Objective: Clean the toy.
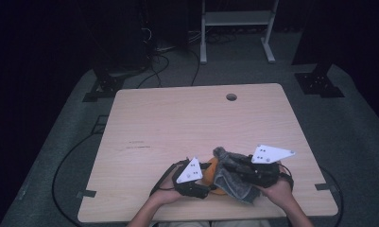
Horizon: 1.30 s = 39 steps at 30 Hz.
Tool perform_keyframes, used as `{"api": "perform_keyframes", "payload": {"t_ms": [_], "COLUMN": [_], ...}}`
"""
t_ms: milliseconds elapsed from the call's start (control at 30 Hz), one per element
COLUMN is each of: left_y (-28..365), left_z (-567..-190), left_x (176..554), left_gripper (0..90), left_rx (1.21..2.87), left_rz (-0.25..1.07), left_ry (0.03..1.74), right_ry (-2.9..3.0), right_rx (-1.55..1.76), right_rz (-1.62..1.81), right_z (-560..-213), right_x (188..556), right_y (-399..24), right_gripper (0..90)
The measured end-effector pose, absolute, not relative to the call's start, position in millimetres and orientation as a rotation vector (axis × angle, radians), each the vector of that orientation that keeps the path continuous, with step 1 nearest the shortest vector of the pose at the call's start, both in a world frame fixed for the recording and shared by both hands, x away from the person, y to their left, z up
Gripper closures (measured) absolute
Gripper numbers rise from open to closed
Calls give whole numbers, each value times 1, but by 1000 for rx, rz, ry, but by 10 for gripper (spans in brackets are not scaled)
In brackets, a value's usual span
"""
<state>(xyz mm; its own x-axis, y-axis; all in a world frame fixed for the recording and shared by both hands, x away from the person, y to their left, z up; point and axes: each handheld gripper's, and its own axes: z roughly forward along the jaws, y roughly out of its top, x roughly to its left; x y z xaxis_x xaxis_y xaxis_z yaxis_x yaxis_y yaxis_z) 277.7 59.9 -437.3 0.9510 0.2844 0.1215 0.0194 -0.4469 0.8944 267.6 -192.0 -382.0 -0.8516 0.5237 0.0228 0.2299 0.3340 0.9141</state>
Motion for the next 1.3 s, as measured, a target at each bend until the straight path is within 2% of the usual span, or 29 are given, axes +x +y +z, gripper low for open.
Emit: {"api": "perform_keyframes", "payload": {"t_ms": [100,200,233,333,400,500,633,800,833,933,967,1133,1300], "left_y": [57,52,52,50,49,46,47,44,42,34,34,44,48], "left_z": [-435,-429,-429,-432,-432,-433,-436,-436,-435,-434,-434,-436,-438], "left_x": [277,284,284,280,273,264,261,264,265,265,265,266,268], "left_gripper": [302,132,122,190,265,308,321,324,309,133,128,284,291], "left_rx": [2022,2032,2031,2026,2044,2097,2114,2095,2098,2115,2118,2093,2090], "left_rz": [315,294,287,276,320,368,388,368,369,376,376,350,324], "left_ry": [209,322,320,267,177,52,21,59,64,128,135,118,105], "right_ry": [2316,2311,2316,2351,2381,2451,2509,2469,2466,2480,2483,2461,2407], "right_rx": [742,781,779,743,714,631,598,719,732,685,657,689,856], "right_rz": [1470,1439,1448,1477,1552,1558,1502,1497,1499,1508,1521,1493,1485], "right_z": [-385,-388,-388,-385,-380,-374,-377,-384,-385,-382,-382,-383,-397], "right_x": [274,277,278,275,272,267,267,279,280,274,272,277,291], "right_y": [-206,-215,-216,-213,-210,-199,-190,-208,-210,-204,-201,-205,-229], "right_gripper": [745,752,754,755,755,754,748,748,750,753,752,749,749]}}
